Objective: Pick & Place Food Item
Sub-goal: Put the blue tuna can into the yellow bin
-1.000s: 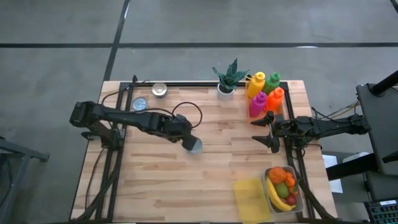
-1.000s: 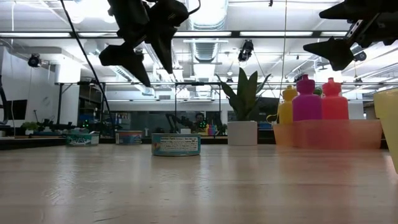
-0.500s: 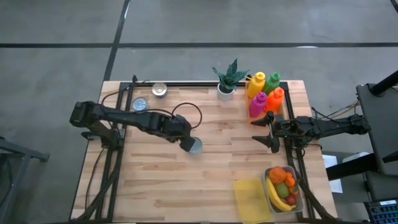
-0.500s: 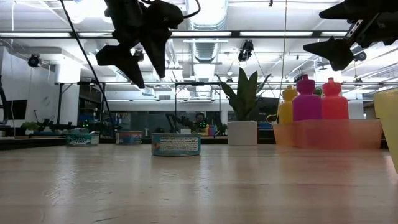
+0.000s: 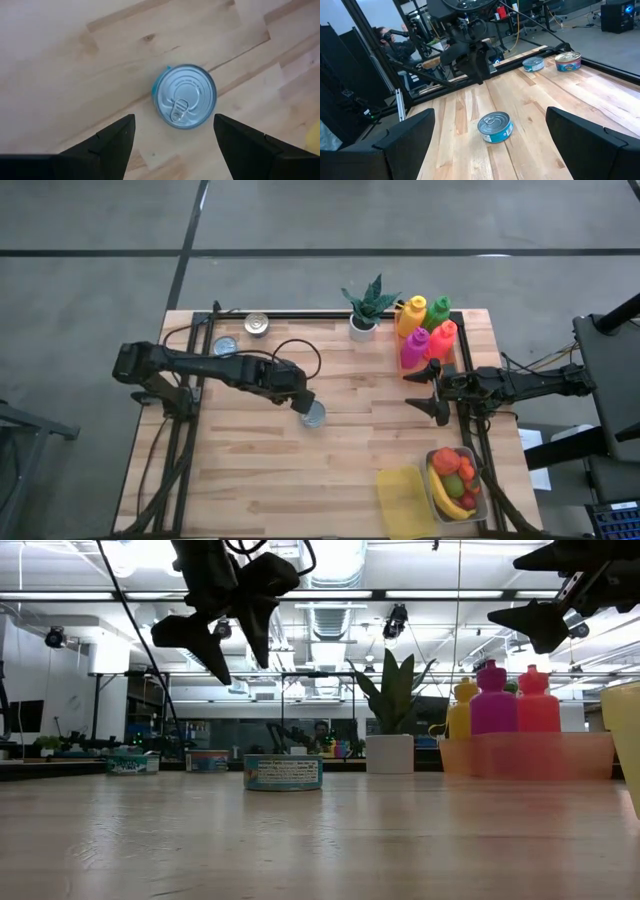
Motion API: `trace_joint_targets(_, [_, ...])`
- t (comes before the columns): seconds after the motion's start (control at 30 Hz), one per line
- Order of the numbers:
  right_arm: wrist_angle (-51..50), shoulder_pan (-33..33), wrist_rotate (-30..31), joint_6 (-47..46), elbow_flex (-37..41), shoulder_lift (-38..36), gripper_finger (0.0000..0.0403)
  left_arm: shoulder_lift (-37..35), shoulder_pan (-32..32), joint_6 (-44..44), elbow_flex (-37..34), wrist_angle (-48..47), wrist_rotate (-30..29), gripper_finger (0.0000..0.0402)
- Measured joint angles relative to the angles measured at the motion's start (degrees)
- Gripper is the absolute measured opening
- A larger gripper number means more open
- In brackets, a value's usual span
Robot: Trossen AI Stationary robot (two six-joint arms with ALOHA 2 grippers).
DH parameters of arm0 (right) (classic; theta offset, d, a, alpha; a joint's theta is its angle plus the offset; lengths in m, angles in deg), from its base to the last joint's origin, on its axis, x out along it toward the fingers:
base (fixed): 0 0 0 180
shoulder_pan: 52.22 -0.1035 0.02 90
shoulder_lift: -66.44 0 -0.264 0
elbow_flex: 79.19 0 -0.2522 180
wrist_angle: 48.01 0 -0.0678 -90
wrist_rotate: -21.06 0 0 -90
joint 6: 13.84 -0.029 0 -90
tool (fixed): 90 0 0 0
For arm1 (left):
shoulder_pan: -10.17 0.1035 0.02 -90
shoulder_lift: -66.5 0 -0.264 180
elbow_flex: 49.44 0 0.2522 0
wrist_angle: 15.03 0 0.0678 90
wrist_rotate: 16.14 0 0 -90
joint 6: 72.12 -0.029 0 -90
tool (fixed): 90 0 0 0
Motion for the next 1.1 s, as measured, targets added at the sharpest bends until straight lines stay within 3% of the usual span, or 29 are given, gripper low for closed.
trace_joint_targets(0.43, [0.0, 0.0, 0.0, 0.0, 0.0, 0.0, 0.0378, 0.0, 2.3, 2.4, -0.2, -1.0, 1.7, 0.0275])
trace_joint_targets(0.67, [0.0, 0.0, 0.0, 0.0, 0.0, 0.0, 0.0378, 0.0, 3.3, 3.4, -6.4, 4.4, 6.4, 0.0272])
trace_joint_targets(1.1, [0.0, 0.0, 0.0, 0.0, 0.0, 0.0, 0.0378, 0.0, 3.4, 0.5, -15.3, 18.0, 8.5, 0.0171])
